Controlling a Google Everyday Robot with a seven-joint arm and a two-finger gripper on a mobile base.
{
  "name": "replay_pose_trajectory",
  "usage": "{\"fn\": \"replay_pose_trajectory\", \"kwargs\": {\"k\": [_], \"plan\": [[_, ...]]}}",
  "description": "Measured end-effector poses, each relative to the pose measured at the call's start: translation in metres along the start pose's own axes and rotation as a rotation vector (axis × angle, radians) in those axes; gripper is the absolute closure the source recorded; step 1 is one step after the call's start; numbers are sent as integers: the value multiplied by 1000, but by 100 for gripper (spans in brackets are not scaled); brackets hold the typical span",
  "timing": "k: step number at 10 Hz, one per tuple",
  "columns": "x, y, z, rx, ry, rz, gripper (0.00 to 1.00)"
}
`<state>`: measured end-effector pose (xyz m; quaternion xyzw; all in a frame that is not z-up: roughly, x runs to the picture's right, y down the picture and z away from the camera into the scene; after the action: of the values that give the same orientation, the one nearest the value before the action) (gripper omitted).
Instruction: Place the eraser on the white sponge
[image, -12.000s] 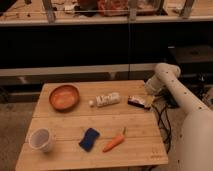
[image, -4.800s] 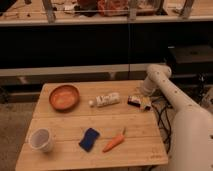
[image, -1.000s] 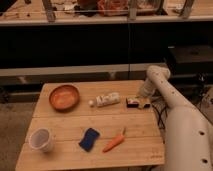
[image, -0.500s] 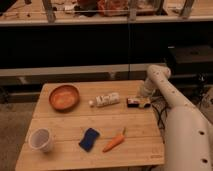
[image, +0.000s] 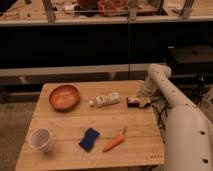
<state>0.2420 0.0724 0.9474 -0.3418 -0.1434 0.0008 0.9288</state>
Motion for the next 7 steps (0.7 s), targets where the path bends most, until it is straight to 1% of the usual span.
{"fn": "replay_pose_trajectory", "kwargs": {"k": [4,7], "plan": [[2,2,-6,-1,3,-2,100],[-3,-1,-9,-5,6,-8,100]]}}
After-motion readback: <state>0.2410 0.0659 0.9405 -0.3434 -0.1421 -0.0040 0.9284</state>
